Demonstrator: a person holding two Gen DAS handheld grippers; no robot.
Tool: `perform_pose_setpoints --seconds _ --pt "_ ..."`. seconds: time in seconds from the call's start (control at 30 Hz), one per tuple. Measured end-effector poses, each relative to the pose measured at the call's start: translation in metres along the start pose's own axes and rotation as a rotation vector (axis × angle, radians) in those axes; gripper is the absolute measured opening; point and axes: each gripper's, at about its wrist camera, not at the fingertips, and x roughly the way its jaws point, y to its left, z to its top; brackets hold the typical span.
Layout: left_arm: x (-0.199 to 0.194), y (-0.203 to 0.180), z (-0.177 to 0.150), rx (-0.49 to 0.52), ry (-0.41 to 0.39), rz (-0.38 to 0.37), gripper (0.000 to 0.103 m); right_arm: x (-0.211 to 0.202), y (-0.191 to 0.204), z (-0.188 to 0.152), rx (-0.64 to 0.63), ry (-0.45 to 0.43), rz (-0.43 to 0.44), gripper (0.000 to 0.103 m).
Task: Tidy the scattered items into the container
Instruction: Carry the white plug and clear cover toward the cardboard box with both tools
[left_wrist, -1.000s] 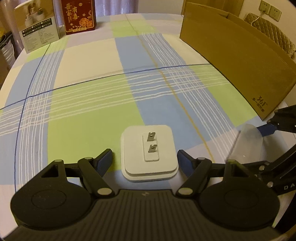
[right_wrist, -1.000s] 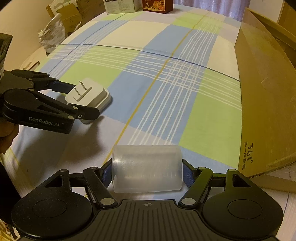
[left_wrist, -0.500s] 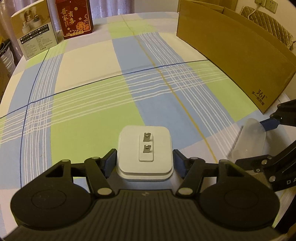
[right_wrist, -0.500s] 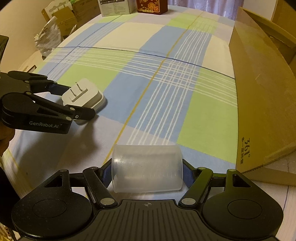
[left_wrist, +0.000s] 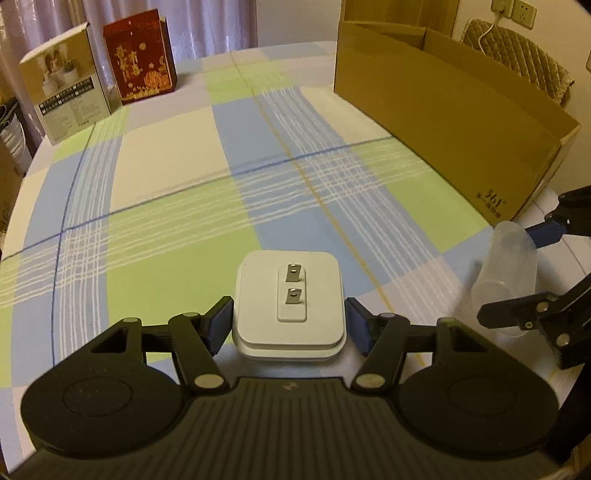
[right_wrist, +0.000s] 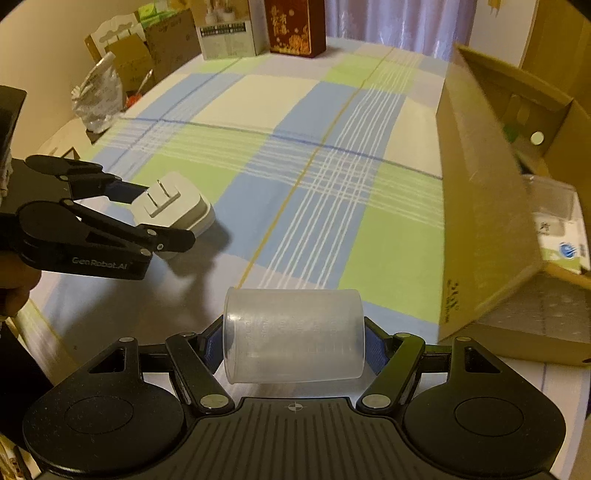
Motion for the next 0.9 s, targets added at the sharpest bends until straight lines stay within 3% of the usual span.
perform_pose_setpoints --seconds 0.53,0.9 --pt "-0.062 -0.046 0.043 0.06 -0.103 -0.018 0.06 -0.106 -0.019 0.012 0.012 -0.223 -0.045 0.074" --pt "-0.078 -0.128 0.113 0.187 -0.189 -0.123 0.06 -0.162 -0.106 0.01 0.116 -0.311 -0.183 0.074"
